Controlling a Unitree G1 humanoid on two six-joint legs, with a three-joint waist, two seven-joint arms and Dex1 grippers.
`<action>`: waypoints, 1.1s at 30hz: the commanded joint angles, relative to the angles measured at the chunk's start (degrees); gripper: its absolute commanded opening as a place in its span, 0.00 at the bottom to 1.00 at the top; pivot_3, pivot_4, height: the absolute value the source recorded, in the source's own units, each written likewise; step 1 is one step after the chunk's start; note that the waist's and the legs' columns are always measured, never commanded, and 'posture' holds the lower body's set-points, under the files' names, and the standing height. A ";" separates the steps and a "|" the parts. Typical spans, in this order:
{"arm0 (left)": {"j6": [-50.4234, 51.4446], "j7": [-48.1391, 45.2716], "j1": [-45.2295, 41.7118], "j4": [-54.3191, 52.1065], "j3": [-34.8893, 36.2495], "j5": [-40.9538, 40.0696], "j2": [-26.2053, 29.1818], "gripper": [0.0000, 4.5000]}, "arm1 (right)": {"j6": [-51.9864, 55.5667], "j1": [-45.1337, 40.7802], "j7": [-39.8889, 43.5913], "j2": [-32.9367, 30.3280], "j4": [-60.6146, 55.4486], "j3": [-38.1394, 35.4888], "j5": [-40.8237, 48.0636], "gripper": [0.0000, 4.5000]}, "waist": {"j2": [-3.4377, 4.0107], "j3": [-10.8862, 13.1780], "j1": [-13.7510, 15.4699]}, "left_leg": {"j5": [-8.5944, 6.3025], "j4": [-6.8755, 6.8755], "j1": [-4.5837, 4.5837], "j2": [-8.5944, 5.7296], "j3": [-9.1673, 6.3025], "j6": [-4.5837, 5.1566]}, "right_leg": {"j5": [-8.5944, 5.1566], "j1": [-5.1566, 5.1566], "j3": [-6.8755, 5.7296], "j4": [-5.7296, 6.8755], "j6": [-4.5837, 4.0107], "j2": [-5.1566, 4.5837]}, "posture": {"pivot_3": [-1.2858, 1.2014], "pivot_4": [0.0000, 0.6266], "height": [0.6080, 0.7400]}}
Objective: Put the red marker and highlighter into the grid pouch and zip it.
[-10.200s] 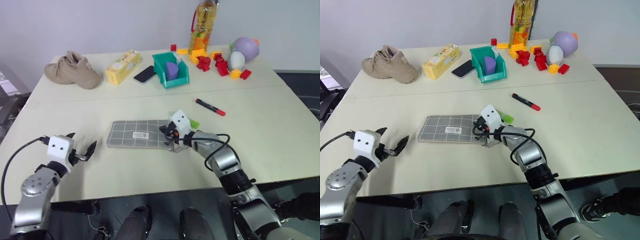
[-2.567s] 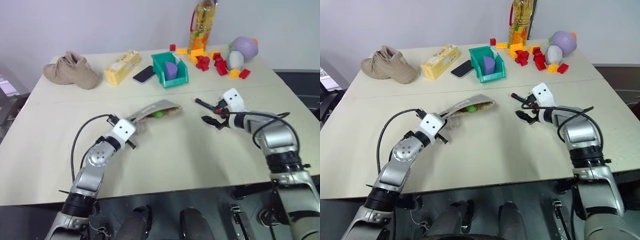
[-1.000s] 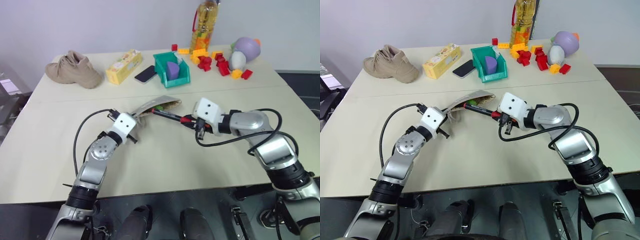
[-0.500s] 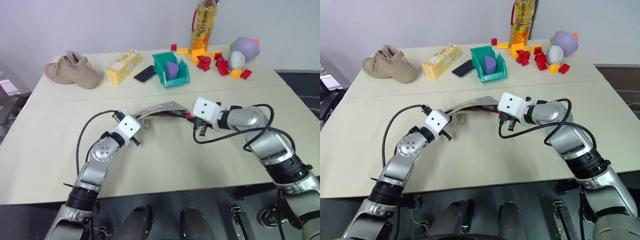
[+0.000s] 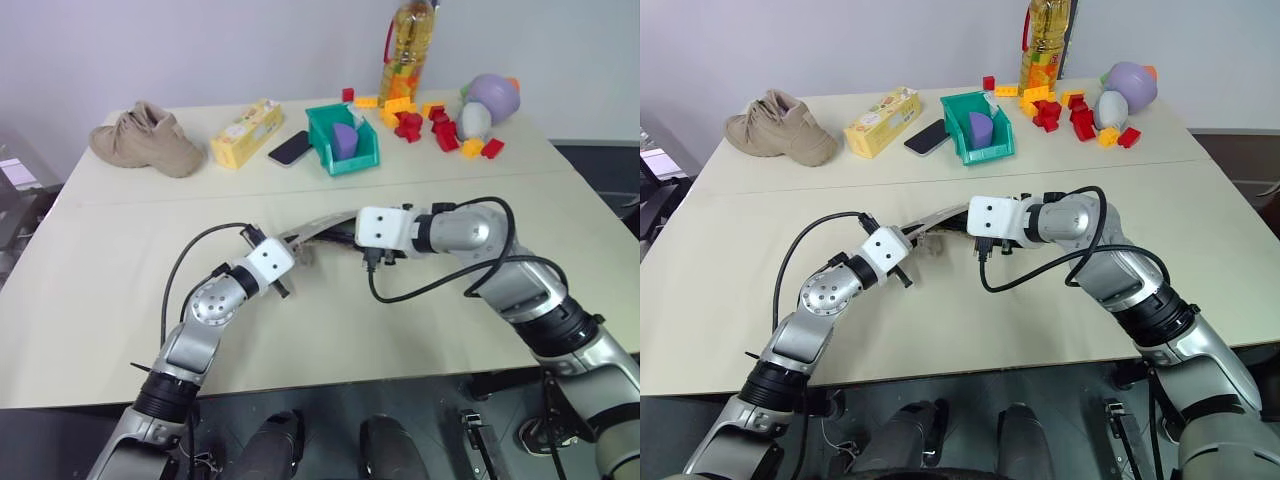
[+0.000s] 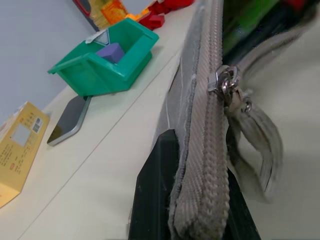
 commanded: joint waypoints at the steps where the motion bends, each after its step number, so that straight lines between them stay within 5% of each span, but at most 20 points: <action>1: 0.28 -0.03 -0.37 -3.09 0.97 -0.91 -0.10 0.00 | -1.28 -0.28 1.38 -0.60 -4.50 -5.33 2.99 0.80 | 0.00 0.00 0.02 | 0.00 0.00 0.00 0.00 0.00 0.00 | 0.00 0.00 0.00 0.00 0.00 0.00 | 0.52 0.24 1.00; 10: 19.25 -0.15 -7.13 -3.51 5.84 -12.19 -7.84 0.00 | 15.29 5.94 5.72 -0.29 -15.09 -26.73 28.06 0.80 | -0.09 0.03 0.40 | -0.01 0.06 0.00 0.00 -0.10 0.02 | 0.00 0.10 -0.08 -0.01 0.01 0.00 | 0.52 0.24 1.00; 13: 26.41 0.00 -10.37 -2.89 6.37 -14.90 -9.85 0.00 | 21.17 9.48 2.77 2.63 -17.01 -28.25 33.17 0.80 | -0.11 0.03 0.62 | -0.02 0.07 0.00 0.00 -0.09 0.04 | 0.01 0.12 -0.08 -0.01 0.01 0.00 | 0.52 0.24 1.00; 19: 35.51 -0.23 -15.12 -2.56 7.09 -19.63 -13.16 0.00 | 26.01 10.36 -16.96 17.80 -8.96 -24.64 28.53 0.80 | -0.11 0.03 -0.28 | 0.04 0.06 0.02 0.02 -0.07 -0.05 | 0.01 0.02 -0.03 0.10 0.01 0.02 | 0.52 0.24 1.00; 27: 39.53 1.39 -14.72 -5.47 6.89 -22.31 -14.37 0.00 | 26.19 8.61 -22.74 22.52 -5.68 -23.51 29.41 0.80 | -0.11 0.03 -0.19 | 0.15 0.04 0.00 0.00 -0.07 -0.23 | 0.01 0.00 -0.01 0.08 0.01 0.03 | 0.52 0.24 1.00; 30: 39.93 2.02 -14.17 -6.22 6.76 -22.47 -14.64 0.00 | 26.34 8.00 -23.00 23.15 -5.05 -23.40 30.20 0.59 | -0.11 0.03 -0.20 | 0.15 0.04 0.00 0.00 -0.06 -0.23 | 0.01 0.00 0.00 0.08 0.01 0.03 | 0.52 0.24 1.00; 31: 39.97 2.17 -14.01 -6.38 6.77 -22.48 -14.67 0.00 | 26.26 7.90 -22.88 23.19 -4.87 -23.27 30.33 0.59 | -0.11 0.03 -0.18 | 0.14 0.04 0.00 0.00 -0.06 -0.23 | 0.01 0.01 0.00 0.08 0.01 0.03 | 0.52 0.24 1.00; 33: 40.11 2.50 -13.67 -6.78 6.91 -22.53 -14.77 0.00 | 26.10 7.70 -22.72 22.96 -4.57 -22.93 30.32 0.34 | -0.11 0.03 -0.21 | 0.14 0.04 0.00 0.00 -0.06 -0.22 | 0.01 0.00 0.00 0.08 0.01 0.03 | 0.52 0.24 1.00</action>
